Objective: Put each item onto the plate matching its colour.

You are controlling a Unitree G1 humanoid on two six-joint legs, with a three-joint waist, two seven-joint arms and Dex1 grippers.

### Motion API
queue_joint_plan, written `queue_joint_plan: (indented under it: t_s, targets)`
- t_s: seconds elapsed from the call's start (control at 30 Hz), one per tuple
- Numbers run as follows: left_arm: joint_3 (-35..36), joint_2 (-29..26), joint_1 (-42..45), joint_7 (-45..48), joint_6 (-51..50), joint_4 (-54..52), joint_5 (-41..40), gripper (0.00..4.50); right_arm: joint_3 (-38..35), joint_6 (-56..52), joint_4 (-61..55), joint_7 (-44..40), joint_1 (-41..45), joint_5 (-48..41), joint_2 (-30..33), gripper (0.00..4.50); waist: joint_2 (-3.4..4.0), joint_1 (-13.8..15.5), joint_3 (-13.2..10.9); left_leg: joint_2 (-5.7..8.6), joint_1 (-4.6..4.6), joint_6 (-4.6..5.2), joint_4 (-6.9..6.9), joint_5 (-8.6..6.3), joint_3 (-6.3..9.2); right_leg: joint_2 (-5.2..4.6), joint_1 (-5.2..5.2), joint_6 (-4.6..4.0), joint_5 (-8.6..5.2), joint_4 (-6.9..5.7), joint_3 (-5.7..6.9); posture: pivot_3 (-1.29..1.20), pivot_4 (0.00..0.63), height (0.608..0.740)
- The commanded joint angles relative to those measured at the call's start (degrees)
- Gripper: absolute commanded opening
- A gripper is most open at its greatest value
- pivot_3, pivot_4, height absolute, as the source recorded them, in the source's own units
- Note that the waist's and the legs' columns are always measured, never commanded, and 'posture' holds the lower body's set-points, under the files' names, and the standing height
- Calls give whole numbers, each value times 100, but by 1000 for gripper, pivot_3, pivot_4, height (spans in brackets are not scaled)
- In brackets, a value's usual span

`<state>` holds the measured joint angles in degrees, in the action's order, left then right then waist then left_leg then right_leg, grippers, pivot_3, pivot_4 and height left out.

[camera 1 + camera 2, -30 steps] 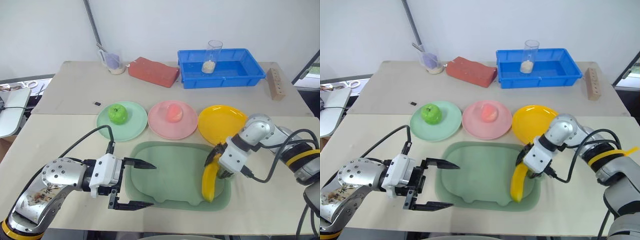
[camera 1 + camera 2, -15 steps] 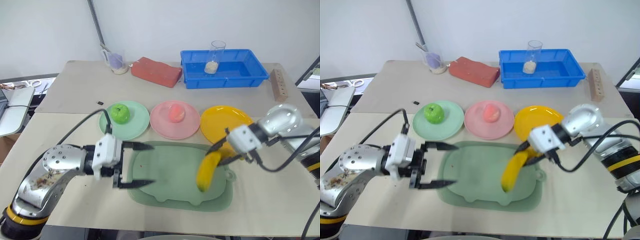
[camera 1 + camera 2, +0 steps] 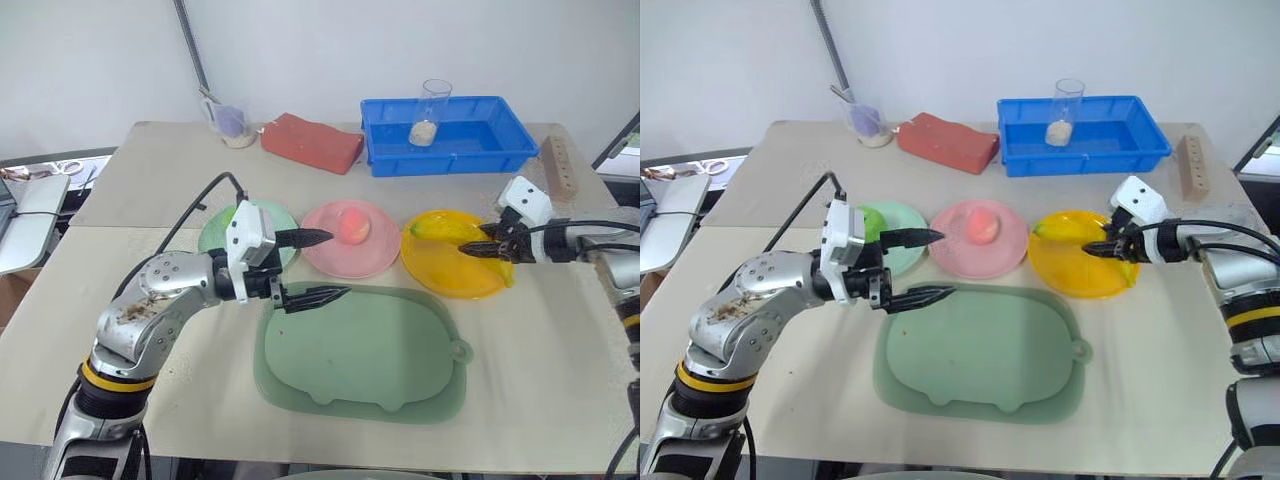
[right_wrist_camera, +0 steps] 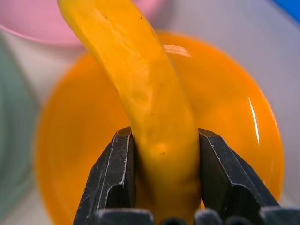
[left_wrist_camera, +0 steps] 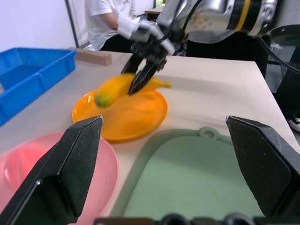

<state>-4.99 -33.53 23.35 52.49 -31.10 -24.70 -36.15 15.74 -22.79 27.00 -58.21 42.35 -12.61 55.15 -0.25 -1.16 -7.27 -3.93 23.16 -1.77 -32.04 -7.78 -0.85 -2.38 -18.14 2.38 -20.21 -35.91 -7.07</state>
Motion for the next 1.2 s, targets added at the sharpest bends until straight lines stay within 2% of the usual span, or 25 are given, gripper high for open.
queue_joint_plan:
  t_s: [0.03,0.07,0.23,0.27,0.3,0.37,0.5,0.63,0.73,0.97,1.2]
  targets:
    - [51,8,72,-1,61,-24,28,4500,-170,33,326,190,300,409,-157,1893,1,4,-1,0,0,0,0,0,1,1,0,1,0,0,1,0,150,740]
    - [59,10,67,-11,53,-31,29,4500,-193,50,410,180,340,479,-199,2441,1,11,-1,0,1,-2,0,1,1,1,0,1,0,0,1,0,150,740]
    - [202,-76,-154,-133,-31,-200,-19,4500,-370,87,609,-24,446,613,-288,4107,2,39,-2,1,4,-3,-6,2,1,1,5,8,3,2,1,0,150,740]
    - [260,-82,-175,-196,-49,-187,-17,4500,-439,63,554,-74,412,589,-264,4399,1,41,-2,1,4,-4,-6,2,1,0,5,8,3,2,2,0,150,740]
    - [326,-79,-183,-277,-78,-166,-25,4500,-522,26,481,-106,366,551,-238,4486,1,43,-2,1,4,-4,-7,2,1,0,5,8,4,2,3,0,150,740]
    - [520,-90,-191,-531,-207,-120,-56,4500,-847,-138,224,-77,240,362,-197,4486,1,43,-2,1,5,-4,-9,2,2,0,5,10,4,1,4,0,150,740]
    - [1245,-92,-218,-1277,-638,173,-130,4500,-2034,-693,-634,427,-146,-277,-263,4486,1,40,-2,1,6,-4,-7,2,5,0,5,11,5,-1,4,0,150,740]
    - [2050,-104,-179,-2159,-533,953,282,4500,-3378,-1110,-1645,1545,-791,-734,-649,4486,0,42,-2,1,5,-6,-6,3,12,1,6,11,5,-4,10,0,150,740]
    - [2550,-265,-131,-2812,88,2034,995,4500,-4080,-816,-2069,2761,-1450,-437,-1140,4486,-4,40,14,1,-3,-8,-3,4,18,1,9,11,4,-6,15,0,150,740]
    - [3388,-444,169,-3841,1351,4353,1713,4500,-4845,182,-1872,4791,-2293,260,-1879,4486,7,43,23,9,5,-11,4,6,10,-6,-6,12,5,-6,7,0,150,740]
    - [3312,-565,501,-3998,2306,6193,2082,4500,-4939,985,-1291,5588,-2543,439,-2256,4486,3,14,24,7,-14,-12,15,6,8,-5,-10,13,4,-6,9,0,150,740]
